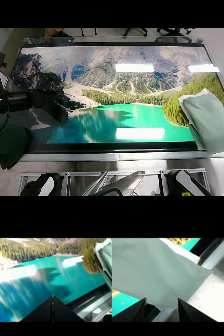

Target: Fold the shirts.

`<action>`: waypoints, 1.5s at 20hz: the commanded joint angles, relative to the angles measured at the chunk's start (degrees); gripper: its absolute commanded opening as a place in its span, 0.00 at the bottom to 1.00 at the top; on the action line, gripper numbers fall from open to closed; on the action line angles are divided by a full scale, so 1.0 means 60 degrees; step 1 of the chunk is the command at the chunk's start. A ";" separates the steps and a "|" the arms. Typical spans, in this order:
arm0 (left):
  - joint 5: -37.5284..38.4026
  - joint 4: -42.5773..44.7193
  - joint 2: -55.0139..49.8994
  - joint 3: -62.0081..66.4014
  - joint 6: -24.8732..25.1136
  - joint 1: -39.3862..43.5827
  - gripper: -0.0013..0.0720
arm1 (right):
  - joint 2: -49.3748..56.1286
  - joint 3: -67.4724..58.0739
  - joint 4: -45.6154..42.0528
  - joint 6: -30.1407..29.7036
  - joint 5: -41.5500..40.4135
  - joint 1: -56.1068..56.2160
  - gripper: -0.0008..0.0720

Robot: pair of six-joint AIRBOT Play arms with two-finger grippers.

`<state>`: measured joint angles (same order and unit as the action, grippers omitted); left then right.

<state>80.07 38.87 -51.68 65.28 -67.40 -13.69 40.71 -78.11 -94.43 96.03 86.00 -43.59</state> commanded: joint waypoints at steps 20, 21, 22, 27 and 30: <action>-0.1177 0.0102 0.2167 -0.3373 -0.0430 0.3450 0.04 | -0.3209 0.7741 0.7169 -0.1016 -0.4943 0.8193 0.03; -0.1497 0.0109 0.2477 -0.3872 -0.0627 0.3912 0.04 | -0.3384 0.8007 0.7078 -0.0922 -0.5235 0.8604 0.03; -0.1872 0.0106 0.2728 -0.4284 -0.0816 0.4320 0.04 | -0.3406 0.8051 0.7027 -0.0929 -0.5278 0.8808 0.03; -0.2528 0.0095 0.3399 -0.5355 -0.1279 0.5136 0.04 | -0.3410 0.8051 0.7566 -0.1035 -0.5260 0.8965 0.03; -0.2539 0.0055 0.3566 -0.5399 -0.1370 0.5133 0.04 | -0.3410 0.8051 0.7788 -0.1035 -0.5260 0.8965 0.03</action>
<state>66.15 39.35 -31.79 34.39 -74.28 15.99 20.53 -30.30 -49.41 89.80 55.05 9.52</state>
